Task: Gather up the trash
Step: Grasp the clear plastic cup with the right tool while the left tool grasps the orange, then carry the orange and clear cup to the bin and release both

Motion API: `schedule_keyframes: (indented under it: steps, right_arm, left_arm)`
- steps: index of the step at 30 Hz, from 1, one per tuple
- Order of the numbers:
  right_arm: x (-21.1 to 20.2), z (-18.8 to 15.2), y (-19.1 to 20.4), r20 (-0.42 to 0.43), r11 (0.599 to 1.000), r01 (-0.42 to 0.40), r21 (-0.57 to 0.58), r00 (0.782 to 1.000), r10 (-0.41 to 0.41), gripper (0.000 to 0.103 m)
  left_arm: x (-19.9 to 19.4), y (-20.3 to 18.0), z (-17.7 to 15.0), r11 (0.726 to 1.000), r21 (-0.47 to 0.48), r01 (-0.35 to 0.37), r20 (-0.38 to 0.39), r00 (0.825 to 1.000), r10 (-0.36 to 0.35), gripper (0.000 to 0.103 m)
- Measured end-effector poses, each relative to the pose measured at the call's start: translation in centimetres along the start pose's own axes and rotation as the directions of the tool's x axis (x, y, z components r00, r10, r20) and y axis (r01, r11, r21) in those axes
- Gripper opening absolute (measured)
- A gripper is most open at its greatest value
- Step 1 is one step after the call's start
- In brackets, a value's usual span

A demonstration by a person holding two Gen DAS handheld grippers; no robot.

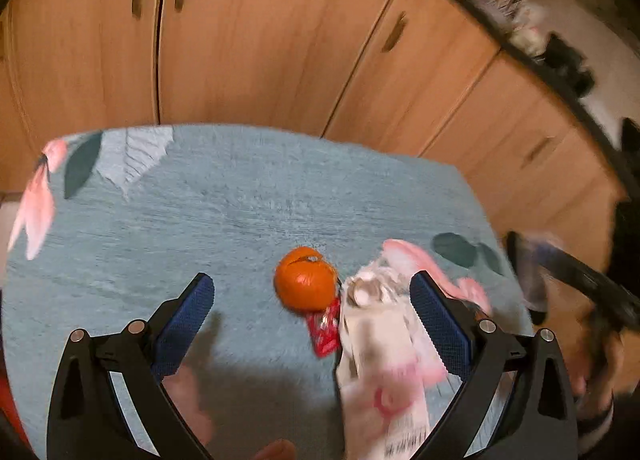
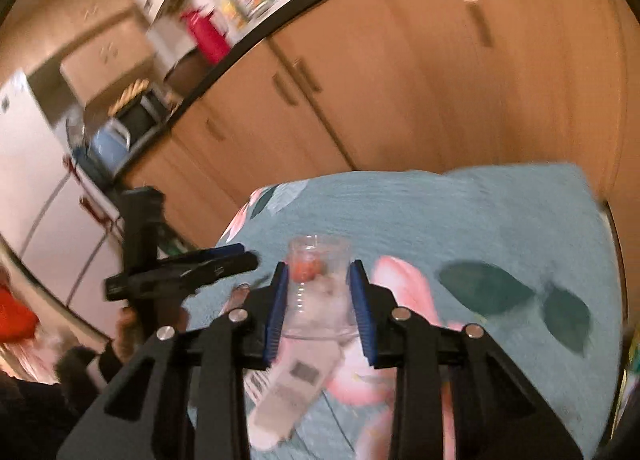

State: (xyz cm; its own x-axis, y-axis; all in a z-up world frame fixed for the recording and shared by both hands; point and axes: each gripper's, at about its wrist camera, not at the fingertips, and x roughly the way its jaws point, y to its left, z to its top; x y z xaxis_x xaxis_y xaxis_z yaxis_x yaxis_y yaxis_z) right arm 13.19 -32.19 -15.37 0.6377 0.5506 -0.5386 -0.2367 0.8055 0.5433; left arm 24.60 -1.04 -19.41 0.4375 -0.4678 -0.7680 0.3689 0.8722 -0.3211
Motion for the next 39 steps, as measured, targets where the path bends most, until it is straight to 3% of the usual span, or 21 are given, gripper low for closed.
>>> schedule_keyframes:
  steps: [2,4,6,9,12,22,27,33,34,39]
  right_arm:
    - [-1.5,-0.6,-1.2,0.028,1.000,0.015,0.027,0.999,-0.015,0.034]
    - [-3.1,-1.1,-2.4,0.061,0.998,0.016,0.064,0.998,-0.020,0.036]
    - [-3.8,-1.4,-3.3,0.086,0.996,0.018,0.082,0.996,-0.025,0.036]
    - [-5.0,-1.8,-4.4,0.117,0.994,0.013,0.108,0.993,-0.026,0.036]
    - [-5.1,-2.2,-4.7,0.130,0.993,0.042,0.114,0.990,-0.056,0.036]
    - [-8.4,-3.2,-7.0,0.180,0.983,0.082,0.164,0.977,-0.111,0.034]
    - [-12.5,-4.1,-9.8,0.217,0.964,0.172,0.201,0.952,-0.215,0.034]
    - [-17.5,-5.9,-14.0,0.244,0.909,0.323,0.263,0.889,-0.387,0.034]
    - [-18.2,-6.3,-15.0,0.236,0.891,0.363,0.273,0.873,-0.428,0.034]
    - [-19.0,-8.4,-19.4,0.180,0.830,0.453,0.327,0.832,-0.525,0.034]
  left_arm:
    - [2.0,-0.6,0.6,0.999,-0.022,-0.028,-0.022,0.999,0.028,0.092]
    - [3.5,-0.8,0.9,0.996,-0.044,-0.073,-0.056,0.996,0.071,0.072]
    - [4.5,-0.7,1.0,0.993,-0.071,-0.097,-0.089,0.992,0.090,0.062]
    - [5.8,-0.8,1.2,0.984,-0.101,-0.148,-0.126,0.983,0.135,0.031]
    - [5.9,-1.6,1.3,0.974,-0.108,-0.199,-0.123,0.975,0.185,0.016]
    - [2.8,-2.6,2.5,0.967,-0.202,-0.155,-0.067,0.987,0.145,0.013]
    - [1.1,-7.7,2.8,0.991,-0.111,-0.078,-0.026,0.997,0.076,0.013]
    - [1.0,-15.3,4.3,0.999,0.002,0.048,-0.019,0.999,-0.048,0.014]
    - [1.1,-17.2,4.3,0.997,0.031,0.069,-0.022,0.997,-0.068,0.014]
    - [2.4,-24.6,3.6,0.977,0.121,0.178,-0.062,0.983,-0.172,0.014]
